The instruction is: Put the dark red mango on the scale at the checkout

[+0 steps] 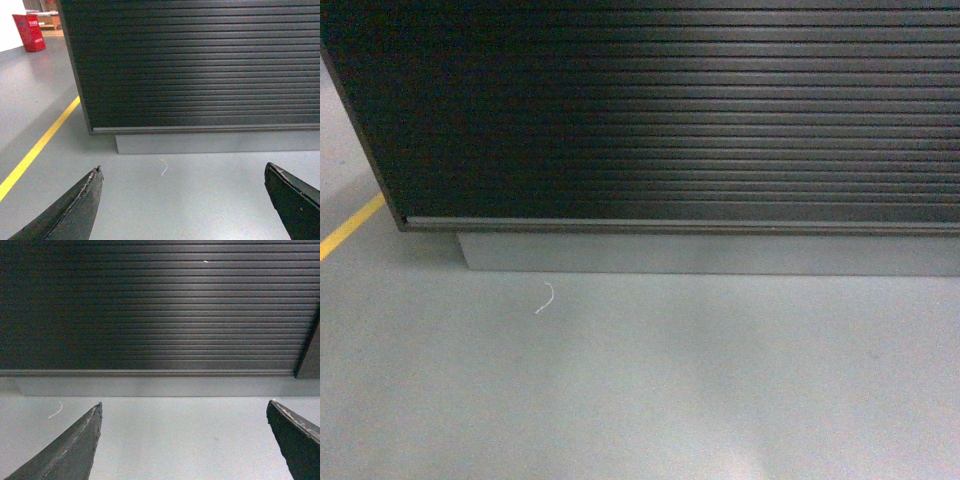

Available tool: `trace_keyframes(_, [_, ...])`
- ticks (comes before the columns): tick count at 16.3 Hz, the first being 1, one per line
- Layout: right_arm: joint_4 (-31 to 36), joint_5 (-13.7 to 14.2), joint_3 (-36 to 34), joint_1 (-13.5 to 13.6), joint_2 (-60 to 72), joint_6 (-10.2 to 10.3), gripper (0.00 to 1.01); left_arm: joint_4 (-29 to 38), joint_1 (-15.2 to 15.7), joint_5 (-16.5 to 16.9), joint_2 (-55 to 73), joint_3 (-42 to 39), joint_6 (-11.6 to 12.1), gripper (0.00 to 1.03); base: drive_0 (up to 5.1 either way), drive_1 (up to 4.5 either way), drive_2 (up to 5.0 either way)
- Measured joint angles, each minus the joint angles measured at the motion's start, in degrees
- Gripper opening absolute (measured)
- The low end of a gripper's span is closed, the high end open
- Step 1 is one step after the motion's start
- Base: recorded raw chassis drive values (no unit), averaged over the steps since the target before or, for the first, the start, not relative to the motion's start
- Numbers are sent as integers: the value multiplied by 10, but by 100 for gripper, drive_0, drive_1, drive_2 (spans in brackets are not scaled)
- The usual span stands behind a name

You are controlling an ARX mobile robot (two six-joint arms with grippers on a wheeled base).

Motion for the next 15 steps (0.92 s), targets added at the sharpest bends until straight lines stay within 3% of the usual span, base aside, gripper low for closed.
trace_keyframes(15, [0,0,0,0,0,0,98,1,0,0,0,0,0,98,2,432,-428])
